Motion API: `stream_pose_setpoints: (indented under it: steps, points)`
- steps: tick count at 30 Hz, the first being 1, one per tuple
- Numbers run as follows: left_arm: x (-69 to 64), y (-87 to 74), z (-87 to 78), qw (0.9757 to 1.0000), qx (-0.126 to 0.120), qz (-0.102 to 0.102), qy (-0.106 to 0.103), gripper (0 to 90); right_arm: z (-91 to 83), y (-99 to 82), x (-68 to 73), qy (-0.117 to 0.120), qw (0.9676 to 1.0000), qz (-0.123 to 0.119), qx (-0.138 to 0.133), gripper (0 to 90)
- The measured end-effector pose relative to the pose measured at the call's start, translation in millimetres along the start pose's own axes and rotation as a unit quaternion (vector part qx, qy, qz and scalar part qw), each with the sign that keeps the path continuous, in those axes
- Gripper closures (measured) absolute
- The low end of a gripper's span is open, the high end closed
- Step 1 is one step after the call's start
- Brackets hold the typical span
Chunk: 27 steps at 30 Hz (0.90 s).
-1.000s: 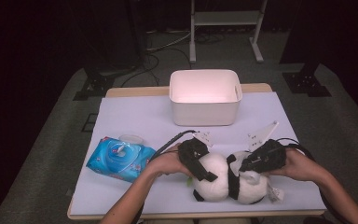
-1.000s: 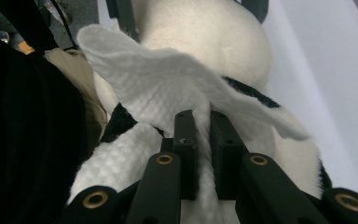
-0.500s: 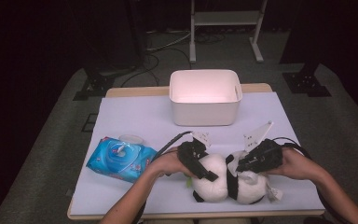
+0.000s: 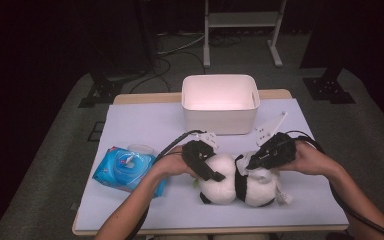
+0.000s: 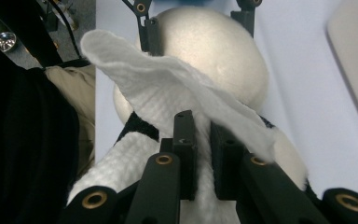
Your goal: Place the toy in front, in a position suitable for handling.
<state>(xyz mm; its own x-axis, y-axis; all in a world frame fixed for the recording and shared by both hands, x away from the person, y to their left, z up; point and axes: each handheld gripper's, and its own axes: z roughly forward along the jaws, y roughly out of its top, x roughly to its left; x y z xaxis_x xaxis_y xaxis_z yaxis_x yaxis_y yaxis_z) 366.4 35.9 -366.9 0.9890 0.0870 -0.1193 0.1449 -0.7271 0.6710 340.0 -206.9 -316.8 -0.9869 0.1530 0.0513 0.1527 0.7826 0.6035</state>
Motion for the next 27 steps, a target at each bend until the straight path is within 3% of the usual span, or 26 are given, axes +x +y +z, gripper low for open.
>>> stream_pose_setpoints:
  steps: [4, 7, 10, 15, 17, 23, 27]
  points:
    - [-0.6, 5.5, -5.2, 0.9995, 0.013, 0.025, 0.017, 26.8, -0.4, 9.2, -12.0, -0.004, 1.0, 0.004, -0.003, 81.3]
    - [-5.9, 7.7, -1.5, 0.999, 0.014, 0.039, 0.019, 25.9, 1.6, 15.1, -20.9, -0.008, 0.9999, 0.011, -0.005, 81.3]
    - [-11.6, 4.4, 3.4, 0.9987, 0.021, 0.04, 0.024, 24.1, 10.3, 15.0, -20.8, 0.002, 0.9999, 0.01, 0.006, 81.3]
    - [-19.1, -5.8, 5.9, 0.999, 0.016, 0.031, 0.026, 18.0, 18.3, 8.3, -12.1, 0.014, 0.9998, 0.011, -0.001, 81.5]
    - [-23.0, -7.4, 5.5, 0.9991, 0.017, 0.024, 0.029, 11.5, 21.0, 6.5, -6.1, 0.015, 0.9999, 0.006, -0.001, 81.5]
    - [-25.4, -13.1, -8.8, 0.9995, -0.012, 0.008, 0.029, 9.0, 21.7, 3.5, 10.3, 0.013, 0.9999, -0.004, -0.003, 81.4]
    - [-26.9, -15.0, -12.6, 0.9996, -0.009, -0.001, 0.028, 8.7, 21.7, -1.6, 18.4, 0.021, 0.9997, -0.004, -0.009, 81.5]
